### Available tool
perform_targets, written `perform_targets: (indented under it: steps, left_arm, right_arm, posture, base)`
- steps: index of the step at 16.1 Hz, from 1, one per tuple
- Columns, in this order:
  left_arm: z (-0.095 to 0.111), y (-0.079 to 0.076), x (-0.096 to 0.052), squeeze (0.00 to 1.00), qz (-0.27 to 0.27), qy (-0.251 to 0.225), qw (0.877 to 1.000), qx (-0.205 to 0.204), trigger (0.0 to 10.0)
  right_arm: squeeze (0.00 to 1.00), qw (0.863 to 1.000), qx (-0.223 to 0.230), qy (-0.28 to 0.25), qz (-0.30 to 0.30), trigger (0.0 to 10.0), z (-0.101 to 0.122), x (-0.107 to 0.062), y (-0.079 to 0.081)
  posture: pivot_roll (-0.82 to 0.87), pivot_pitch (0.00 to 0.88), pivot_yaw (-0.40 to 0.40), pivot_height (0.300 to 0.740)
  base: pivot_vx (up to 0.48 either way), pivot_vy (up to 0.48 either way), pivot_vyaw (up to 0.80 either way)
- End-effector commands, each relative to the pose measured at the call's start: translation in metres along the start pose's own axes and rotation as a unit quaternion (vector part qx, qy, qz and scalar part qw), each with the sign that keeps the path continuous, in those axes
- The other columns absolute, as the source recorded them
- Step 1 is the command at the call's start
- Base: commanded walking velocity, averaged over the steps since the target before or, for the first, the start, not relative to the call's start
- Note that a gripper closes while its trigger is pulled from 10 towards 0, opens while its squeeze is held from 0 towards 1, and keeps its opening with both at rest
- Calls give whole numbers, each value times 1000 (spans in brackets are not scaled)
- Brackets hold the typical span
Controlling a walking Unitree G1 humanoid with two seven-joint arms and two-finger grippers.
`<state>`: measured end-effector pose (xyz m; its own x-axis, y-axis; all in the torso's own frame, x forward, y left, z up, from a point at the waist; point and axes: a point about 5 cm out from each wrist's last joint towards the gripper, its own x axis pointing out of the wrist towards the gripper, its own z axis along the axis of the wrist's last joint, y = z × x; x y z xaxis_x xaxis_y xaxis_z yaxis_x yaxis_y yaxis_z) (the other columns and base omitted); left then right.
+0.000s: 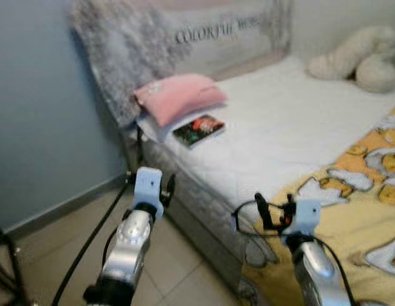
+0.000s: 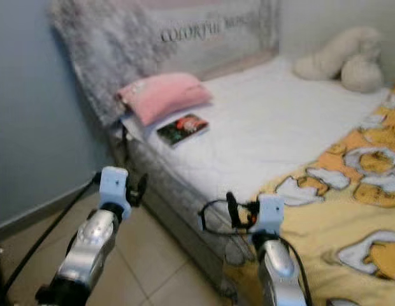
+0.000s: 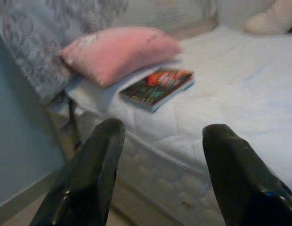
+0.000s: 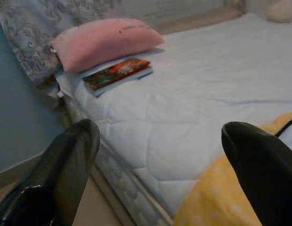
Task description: Clean up the room
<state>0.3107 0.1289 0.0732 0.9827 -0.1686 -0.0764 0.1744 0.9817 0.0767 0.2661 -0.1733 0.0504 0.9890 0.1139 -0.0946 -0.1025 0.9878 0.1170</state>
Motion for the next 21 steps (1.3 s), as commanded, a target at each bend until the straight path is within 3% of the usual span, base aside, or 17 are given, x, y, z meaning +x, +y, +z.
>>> perform_targets:
  steps: [1,4,5,6,10,13,14,17,21]
  left_arm:
    - [12,-7,4,0,-9,-27,999,15,10000]
    - [13,-5,8,0,-2,-20,1000,1,10000]
    - [16,2,10,0,20,-19,999,-36,10000]
    - [17,5,10,0,31,-18,998,-46,10000]
    - [3,23,-12,0,67,21,998,-4,10000]
    - [-4,13,0,0,57,57,997,1,10000]
    - [-2,13,0,0,56,51,997,3,10000]
    - [22,15,-2,0,55,-27,998,26,10000]
    - [31,4,13,0,35,-37,999,0,10000]
  right_arm:
    - [0,1000,-3,1,8,10000,0,5,5]
    - [0,1000,-9,4,24,10000,0,7,10]
    - [0,1000,-8,6,27,10000,-1,8,10]
    - [0,1000,-6,6,29,10000,-2,8,10]
    - [0,1000,11,25,9,10000,-11,-4,-3]
    - [0,1000,2,28,3,10000,-11,0,-6]
    - [0,1000,0,28,4,10000,-11,1,-5]
    - [0,1000,-5,20,10,10000,-8,1,-4]
    - [0,1000,-4,16,18,10000,-7,8,1]
  posture:
    - [97,0,30,740]
    - [111,0,21,740]
    - [120,0,20,740]
    - [119,0,26,740]
    - [117,0,35,740]
    - [124,0,25,740]
    - [126,0,26,740]
    - [124,0,29,740]
    - [121,0,28,740]
  base:
    - [0,-439,538]
    - [0,0,540]
    - [465,0,538]
    - [465,0,538]
    - [461,0,520]
    - [309,0,250]
    - [0,0,694]
    - [0,0,638]
    - [118,0,584]
